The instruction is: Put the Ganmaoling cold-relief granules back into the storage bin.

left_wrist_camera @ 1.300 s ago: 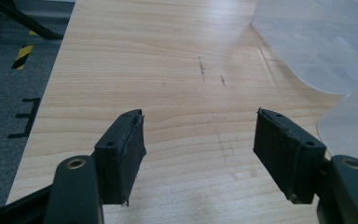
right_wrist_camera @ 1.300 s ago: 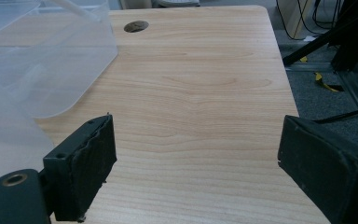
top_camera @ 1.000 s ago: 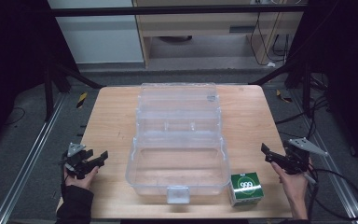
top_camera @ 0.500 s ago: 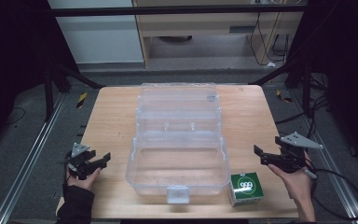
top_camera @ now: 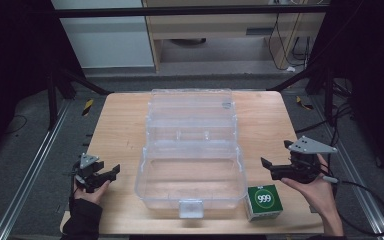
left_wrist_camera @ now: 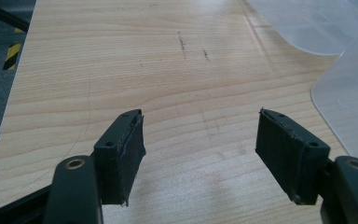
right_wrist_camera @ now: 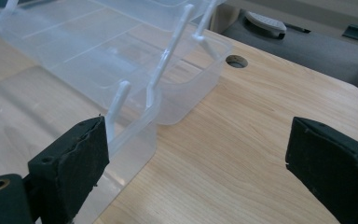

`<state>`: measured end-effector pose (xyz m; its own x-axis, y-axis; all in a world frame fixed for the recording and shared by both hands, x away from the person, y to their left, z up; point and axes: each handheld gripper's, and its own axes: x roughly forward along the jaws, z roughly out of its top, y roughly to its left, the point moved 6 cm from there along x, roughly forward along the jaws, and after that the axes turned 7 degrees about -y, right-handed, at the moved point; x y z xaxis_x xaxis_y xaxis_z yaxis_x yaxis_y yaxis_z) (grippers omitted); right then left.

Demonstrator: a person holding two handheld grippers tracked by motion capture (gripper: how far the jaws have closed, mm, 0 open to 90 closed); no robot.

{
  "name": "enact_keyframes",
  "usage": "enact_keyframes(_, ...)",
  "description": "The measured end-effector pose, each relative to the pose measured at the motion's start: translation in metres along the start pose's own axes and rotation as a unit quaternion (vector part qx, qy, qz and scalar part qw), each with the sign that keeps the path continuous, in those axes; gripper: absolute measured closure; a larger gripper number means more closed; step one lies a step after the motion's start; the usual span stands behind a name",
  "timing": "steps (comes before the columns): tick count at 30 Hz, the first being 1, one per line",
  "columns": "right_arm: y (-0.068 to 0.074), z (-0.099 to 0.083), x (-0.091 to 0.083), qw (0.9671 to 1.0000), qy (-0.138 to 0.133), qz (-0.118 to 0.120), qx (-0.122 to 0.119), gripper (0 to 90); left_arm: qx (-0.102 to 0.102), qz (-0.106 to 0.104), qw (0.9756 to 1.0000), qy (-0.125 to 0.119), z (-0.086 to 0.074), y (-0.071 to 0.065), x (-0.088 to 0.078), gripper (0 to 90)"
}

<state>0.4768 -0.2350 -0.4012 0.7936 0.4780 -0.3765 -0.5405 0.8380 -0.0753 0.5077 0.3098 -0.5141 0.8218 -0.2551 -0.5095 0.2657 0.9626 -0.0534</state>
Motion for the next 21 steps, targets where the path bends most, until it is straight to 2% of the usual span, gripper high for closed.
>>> enact_keyframes(3, 0.004, 0.002, 0.000, 0.9998, 0.010, 0.007, -0.015, 5.8, 0.001, 0.001, 1.0000, 0.003, -0.001, 0.000, 0.000, 31.5)
enact_keyframes(4, 0.007, 0.005, 0.000, 0.9993, 0.017, 0.017, -0.030, 5.6, 0.001, 0.001, 1.0000, 0.003, -0.001, 0.000, 0.001, 31.5)
enact_keyframes(5, 0.007, 0.005, 0.000, 0.9993, 0.017, 0.017, -0.030, 5.6, 0.001, 0.001, 1.0000, 0.003, -0.001, 0.000, 0.001, 31.5)
enact_keyframes(7, 0.011, 0.007, -0.001, 0.9981, 0.026, 0.035, -0.043, 5.4, 0.002, 0.000, 1.0000, 0.004, -0.001, 0.000, 0.001, 31.5)
enact_keyframes(11, 0.016, 0.010, -0.004, 0.9958, 0.042, 0.050, -0.065, 4.7, 0.003, 0.000, 1.0000, 0.006, -0.001, -0.001, 0.001, 31.4)
enact_keyframes(21, 0.026, 0.014, -0.012, 0.9892, 0.076, 0.081, -0.096, 2.7, 0.006, -0.001, 0.9999, 0.009, -0.002, -0.001, 0.002, 31.4)
